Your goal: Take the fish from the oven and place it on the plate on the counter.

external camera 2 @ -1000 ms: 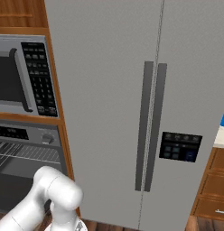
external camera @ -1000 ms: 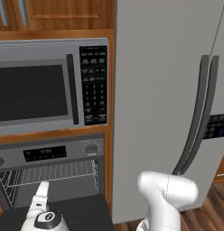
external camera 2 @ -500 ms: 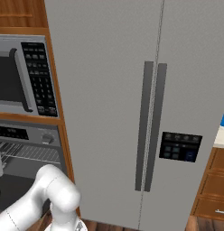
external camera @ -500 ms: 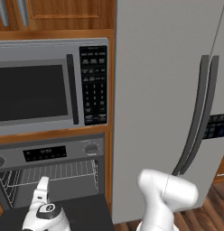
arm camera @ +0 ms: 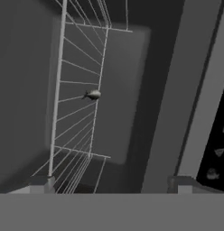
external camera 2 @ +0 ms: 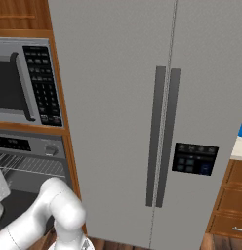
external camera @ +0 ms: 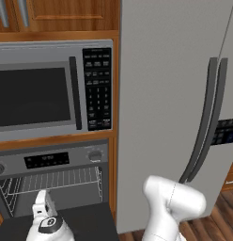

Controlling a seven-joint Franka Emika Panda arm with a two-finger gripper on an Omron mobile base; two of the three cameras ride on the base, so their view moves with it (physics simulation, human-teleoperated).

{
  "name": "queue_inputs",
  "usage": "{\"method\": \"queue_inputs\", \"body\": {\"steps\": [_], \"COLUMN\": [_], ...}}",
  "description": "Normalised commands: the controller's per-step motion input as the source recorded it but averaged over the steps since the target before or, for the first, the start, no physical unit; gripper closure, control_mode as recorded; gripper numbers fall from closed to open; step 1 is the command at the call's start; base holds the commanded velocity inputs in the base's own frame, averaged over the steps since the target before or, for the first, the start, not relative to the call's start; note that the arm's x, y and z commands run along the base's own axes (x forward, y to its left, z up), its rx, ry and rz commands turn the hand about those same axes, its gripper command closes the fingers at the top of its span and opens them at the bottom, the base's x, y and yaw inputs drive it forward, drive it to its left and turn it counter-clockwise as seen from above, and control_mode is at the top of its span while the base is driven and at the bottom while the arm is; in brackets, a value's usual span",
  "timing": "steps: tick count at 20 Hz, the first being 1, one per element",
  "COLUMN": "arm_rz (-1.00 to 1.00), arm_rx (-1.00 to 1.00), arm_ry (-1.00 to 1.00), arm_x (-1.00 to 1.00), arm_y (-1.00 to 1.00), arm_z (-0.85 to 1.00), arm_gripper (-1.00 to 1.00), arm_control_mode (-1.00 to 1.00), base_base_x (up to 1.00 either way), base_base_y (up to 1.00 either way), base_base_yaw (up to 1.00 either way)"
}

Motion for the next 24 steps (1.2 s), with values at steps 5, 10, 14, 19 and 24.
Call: {"method": "queue_inputs", "body": {"steps": [5,10,14,19,24], "arm_rz": [0.15,0.13,0.11,0.14,0.11], "arm_rx": [-0.32,-0.26,-0.26,-0.17,-0.10], "arm_ry": [0.13,0.20,0.18,0.05,0.00], "arm_x": [0.38,0.28,0.31,0.55,0.55], "arm_y": [0.02,0.00,0.00,0.03,0.01], "arm_z": [-0.18,-0.55,-0.58,-0.36,-0.66], "arm_gripper": [-1.00,-1.00,-1.00,-1.00,-1.00], "arm_control_mode": [-1.00,-1.00,-1.00,-1.00,-1.00], "base_base_x": [0.00,0.00,0.00,0.00,0.00], "base_base_y": [0.00,0.00,0.00,0.00,0.00], "base_base_yaw": [0.00,0.00,0.00,0.00,0.00]}}
